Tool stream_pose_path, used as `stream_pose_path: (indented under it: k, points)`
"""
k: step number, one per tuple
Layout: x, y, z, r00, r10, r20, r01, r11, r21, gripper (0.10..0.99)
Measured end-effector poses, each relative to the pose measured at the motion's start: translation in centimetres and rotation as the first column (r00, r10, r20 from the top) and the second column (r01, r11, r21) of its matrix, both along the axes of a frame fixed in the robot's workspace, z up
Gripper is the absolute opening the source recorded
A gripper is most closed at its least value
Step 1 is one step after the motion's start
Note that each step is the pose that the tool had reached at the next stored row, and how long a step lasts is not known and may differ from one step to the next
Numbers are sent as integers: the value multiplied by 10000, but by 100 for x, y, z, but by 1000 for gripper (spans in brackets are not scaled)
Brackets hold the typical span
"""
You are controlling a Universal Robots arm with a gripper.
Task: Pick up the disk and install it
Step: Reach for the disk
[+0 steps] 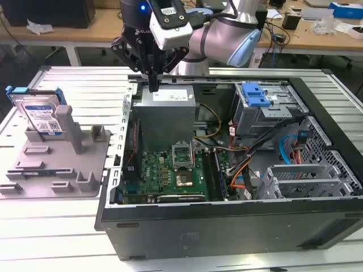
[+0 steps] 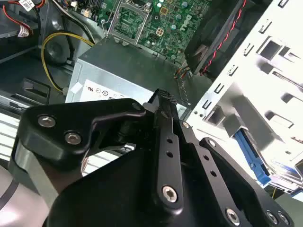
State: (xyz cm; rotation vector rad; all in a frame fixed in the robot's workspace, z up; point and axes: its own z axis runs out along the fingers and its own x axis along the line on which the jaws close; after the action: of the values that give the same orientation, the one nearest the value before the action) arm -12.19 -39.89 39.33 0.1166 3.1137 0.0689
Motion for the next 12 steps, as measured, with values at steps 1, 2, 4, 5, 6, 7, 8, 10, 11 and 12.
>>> stream_pose_path:
  k: [1,2,4,5,6,7,8,10,11,12]
  points:
    - [0,0,0,10000,0,0,0,10000,-1,106]
    - [0,0,0,10000,0,0,0,10000,0,106]
    - [0,0,0,10000,0,0,0,10000,0,106]
    - [0,0,0,10000,0,0,0,10000,0,106]
    - [0,0,0,10000,0,0,0,10000,0,106]
    - [0,0,0,10000,0,0,0,10000,0,106]
    - [-11,3,0,10000,-2,-3,2,10000,0,106]
    - [-88,20,-1,10000,-1,-7,1,10000,0,106]
    - [-156,37,-2,10000,1,-8,-1,10000,0,106]
    - [-326,80,-6,10000,0,-9,0,10000,-1,106]
